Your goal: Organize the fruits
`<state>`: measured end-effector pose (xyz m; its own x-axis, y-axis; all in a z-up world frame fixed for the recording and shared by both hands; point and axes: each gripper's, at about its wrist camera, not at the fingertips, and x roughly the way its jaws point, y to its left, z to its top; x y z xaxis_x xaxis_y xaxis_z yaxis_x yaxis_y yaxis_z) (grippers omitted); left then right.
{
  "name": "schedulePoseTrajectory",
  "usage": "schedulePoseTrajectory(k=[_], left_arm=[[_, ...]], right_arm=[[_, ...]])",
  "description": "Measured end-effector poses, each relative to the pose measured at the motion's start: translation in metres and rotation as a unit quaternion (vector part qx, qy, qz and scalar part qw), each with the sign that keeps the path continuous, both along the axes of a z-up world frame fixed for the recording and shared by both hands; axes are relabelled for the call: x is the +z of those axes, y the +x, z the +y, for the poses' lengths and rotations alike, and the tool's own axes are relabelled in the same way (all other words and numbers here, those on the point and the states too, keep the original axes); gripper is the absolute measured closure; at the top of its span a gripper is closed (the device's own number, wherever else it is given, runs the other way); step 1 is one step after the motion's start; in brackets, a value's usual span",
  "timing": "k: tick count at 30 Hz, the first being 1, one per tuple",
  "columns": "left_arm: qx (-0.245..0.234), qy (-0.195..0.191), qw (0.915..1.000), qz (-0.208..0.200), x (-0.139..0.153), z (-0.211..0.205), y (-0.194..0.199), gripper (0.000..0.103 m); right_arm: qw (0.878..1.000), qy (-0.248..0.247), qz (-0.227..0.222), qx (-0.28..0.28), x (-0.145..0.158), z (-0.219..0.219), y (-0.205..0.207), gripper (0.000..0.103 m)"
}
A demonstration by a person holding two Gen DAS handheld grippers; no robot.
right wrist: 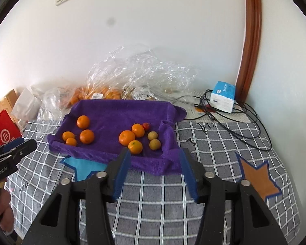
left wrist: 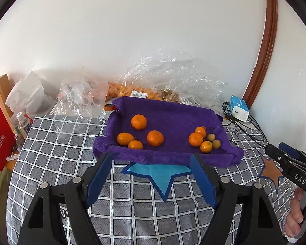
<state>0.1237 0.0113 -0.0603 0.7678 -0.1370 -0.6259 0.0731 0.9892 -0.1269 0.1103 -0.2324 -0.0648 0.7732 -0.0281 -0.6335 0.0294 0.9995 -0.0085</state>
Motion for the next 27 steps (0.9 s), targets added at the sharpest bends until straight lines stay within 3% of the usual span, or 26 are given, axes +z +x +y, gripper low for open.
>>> schedulePoseTrajectory(k=[4,6,11,27], left_arm=[[0.005,0.021,0.9996,-0.020,0.009,-0.003,-0.026,0.015],[0.006,0.020,0.9996,-0.020,0.012,-0.003,-0.034,0.013],[0.014,0.011,0.9993,-0.032,0.023,-0.003,-0.055,0.013],[0.004,0.025,0.9993,-0.029,0.022,-0.018,-0.088,0.012]], right_arm=[[1.000,-0.016,-0.021,0.003,0.005,0.002,-0.030,0.020],[1.000,-0.006,-0.026,-0.004,0.005,-0.001,-0.043,0.013],[0.999,-0.008,-0.030,-0.009,0.008,-0.001,-0.066,0.007],[0.999,-0.002,-0.040,-0.037,0.013,-0.012,-0.103,0.006]])
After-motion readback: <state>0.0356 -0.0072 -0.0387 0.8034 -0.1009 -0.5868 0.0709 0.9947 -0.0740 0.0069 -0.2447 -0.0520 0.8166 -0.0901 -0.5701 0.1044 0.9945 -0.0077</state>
